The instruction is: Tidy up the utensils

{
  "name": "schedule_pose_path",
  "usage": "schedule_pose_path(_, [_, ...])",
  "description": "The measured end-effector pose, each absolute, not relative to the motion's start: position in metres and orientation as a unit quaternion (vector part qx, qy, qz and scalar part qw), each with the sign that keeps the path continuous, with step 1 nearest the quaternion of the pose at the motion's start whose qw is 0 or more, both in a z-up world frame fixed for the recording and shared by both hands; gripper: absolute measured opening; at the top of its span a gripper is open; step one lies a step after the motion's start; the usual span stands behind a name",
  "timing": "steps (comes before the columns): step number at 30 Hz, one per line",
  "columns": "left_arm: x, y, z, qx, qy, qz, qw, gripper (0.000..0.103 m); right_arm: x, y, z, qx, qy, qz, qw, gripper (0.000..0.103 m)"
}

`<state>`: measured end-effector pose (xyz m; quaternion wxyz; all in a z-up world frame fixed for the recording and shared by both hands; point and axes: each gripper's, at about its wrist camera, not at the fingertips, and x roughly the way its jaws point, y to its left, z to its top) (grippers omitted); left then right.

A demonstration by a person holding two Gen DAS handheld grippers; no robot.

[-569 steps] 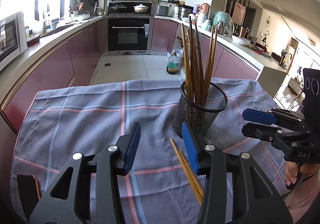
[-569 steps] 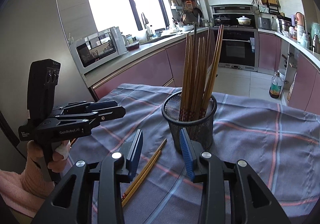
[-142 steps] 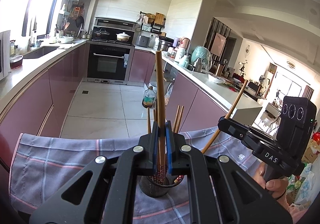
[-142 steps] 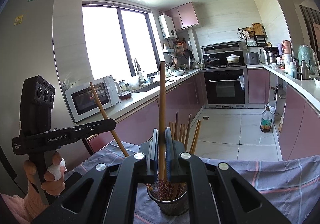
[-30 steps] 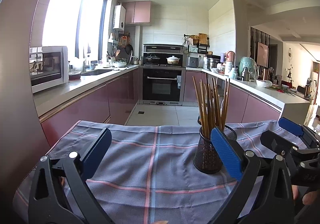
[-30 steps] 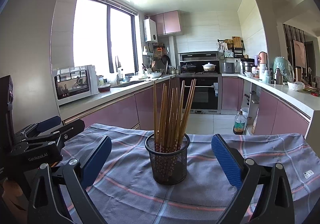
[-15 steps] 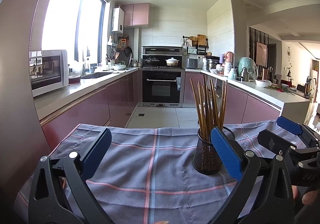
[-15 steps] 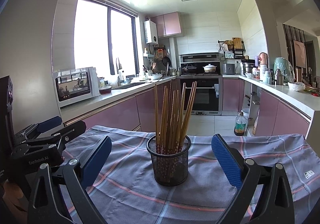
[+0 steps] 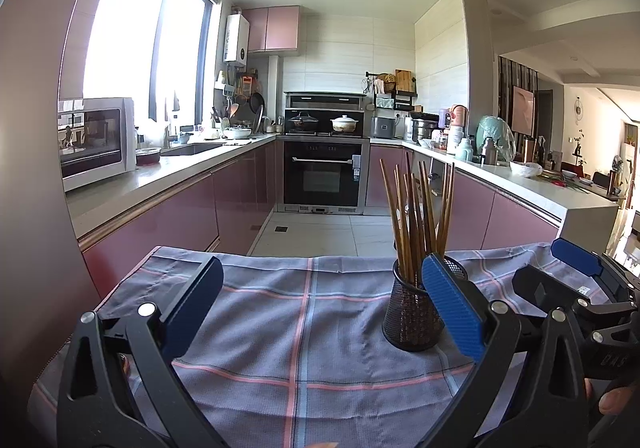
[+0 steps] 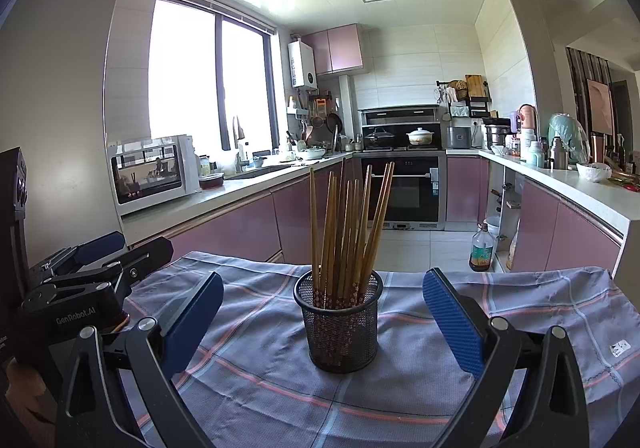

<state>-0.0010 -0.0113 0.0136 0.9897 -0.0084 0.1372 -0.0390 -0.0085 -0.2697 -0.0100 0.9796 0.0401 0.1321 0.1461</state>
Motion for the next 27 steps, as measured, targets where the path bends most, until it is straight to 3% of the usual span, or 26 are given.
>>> schedule_pose_path(27, [-0.0036,-0.0152,0.0149,-0.014,0.124,-0.035,0.992,0.098,-0.0112,-0.2705,-0.0085,0.048,0.111,0.144,0.982,0.097])
